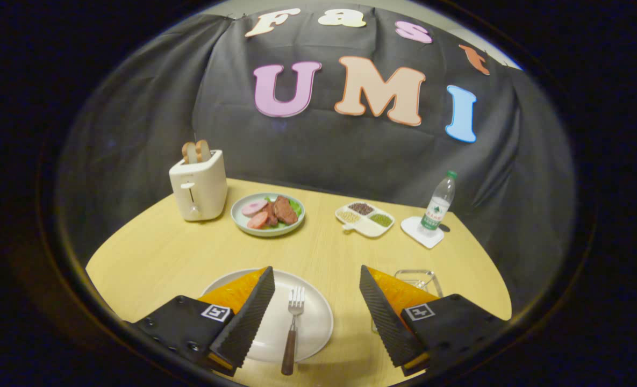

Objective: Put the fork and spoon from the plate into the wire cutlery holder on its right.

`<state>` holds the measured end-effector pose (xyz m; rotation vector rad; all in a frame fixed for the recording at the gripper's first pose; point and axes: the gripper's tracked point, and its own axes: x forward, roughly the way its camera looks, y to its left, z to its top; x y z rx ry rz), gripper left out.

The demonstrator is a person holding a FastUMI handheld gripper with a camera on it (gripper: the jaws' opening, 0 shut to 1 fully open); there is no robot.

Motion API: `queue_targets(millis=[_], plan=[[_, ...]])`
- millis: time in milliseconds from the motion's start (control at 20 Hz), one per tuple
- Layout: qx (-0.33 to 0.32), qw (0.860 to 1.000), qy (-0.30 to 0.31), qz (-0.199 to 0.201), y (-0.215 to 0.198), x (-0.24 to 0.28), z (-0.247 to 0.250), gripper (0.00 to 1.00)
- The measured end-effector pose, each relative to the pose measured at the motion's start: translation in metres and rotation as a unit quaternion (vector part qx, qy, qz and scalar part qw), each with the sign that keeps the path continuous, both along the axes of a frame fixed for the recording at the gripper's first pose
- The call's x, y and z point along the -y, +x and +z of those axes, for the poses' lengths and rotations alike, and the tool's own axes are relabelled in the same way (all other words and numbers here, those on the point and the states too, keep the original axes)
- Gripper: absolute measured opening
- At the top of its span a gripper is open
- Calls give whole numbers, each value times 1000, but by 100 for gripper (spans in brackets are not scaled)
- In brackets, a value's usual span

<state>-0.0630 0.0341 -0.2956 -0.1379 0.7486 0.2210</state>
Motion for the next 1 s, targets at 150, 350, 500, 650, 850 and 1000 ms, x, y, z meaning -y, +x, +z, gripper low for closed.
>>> queue_targets(millis=[150, 350, 500, 650, 850, 1000], plan=[[-47, 999, -13, 10, -16, -2, -32, 100], [-96, 995, -33, 24, -35, -3, -63, 100], [-126, 990, -44, 38, -48, -6, -84, 100], [-155, 985, -60, 45, -57, -4, -100, 87], [-180, 980, -68, 46, -63, -5, -112, 50], [-191, 979, -70, 30, -62, -1, -119, 22]])
